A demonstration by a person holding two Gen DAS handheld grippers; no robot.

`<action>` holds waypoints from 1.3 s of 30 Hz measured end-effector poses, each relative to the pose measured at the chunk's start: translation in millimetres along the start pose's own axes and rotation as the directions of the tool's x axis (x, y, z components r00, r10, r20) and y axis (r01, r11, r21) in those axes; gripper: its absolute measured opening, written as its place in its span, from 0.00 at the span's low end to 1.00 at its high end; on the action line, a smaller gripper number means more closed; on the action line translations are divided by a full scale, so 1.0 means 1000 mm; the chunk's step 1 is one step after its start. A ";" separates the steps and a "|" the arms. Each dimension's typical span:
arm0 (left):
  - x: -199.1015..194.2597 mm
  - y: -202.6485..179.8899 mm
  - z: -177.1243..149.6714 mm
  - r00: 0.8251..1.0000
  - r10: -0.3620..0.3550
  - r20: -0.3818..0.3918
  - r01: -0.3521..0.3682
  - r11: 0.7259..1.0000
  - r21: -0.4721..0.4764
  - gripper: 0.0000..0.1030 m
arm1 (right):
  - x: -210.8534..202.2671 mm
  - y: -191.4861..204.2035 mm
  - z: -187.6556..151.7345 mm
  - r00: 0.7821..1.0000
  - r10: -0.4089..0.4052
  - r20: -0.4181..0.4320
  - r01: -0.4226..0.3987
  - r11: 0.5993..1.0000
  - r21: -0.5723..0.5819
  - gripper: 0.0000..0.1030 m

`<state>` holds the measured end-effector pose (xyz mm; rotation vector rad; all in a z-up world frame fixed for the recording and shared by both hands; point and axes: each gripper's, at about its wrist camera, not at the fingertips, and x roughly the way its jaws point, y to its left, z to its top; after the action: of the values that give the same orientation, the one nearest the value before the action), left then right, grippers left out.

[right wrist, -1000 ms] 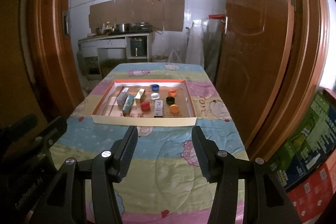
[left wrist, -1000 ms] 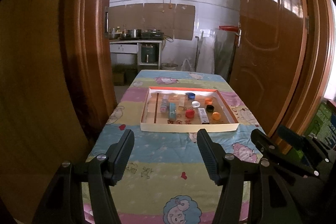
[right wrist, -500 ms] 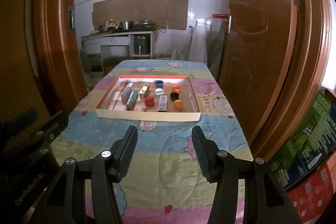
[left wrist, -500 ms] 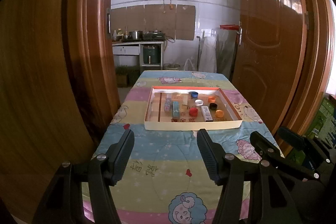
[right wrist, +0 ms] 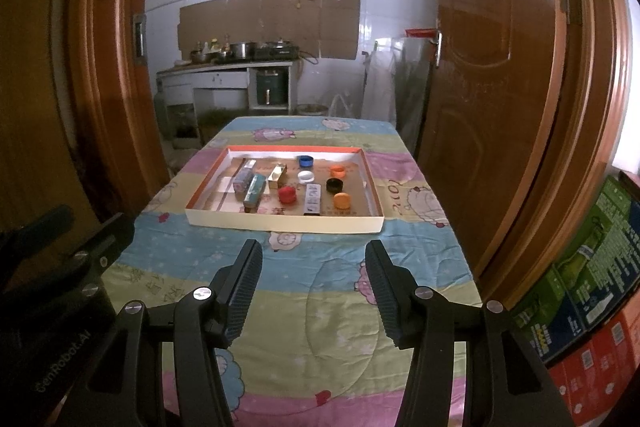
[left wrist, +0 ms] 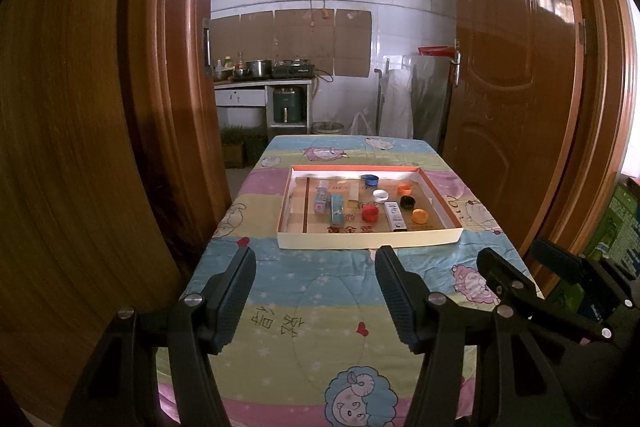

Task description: Organize rigid objects

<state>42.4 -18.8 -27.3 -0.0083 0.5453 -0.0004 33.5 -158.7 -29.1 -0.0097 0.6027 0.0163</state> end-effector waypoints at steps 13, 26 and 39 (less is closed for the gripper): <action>-0.001 0.000 0.000 1.000 -0.001 0.002 0.001 1.000 -0.001 0.60 | -0.001 0.000 0.000 1.000 0.002 0.000 -0.002 1.000 0.000 0.54; 0.000 0.000 -0.001 1.000 -0.001 0.001 0.001 1.000 0.000 0.60 | -0.001 0.002 0.000 1.000 0.003 0.001 -0.003 1.000 0.001 0.54; -0.002 0.000 -0.001 1.000 0.000 0.000 0.000 1.000 0.000 0.60 | 0.000 0.004 -0.001 1.000 0.004 -0.002 -0.004 1.000 0.001 0.54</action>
<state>40.6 -18.5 -26.7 -0.0081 0.5450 -0.0003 32.9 -154.9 -29.7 -0.0077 0.6045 0.0201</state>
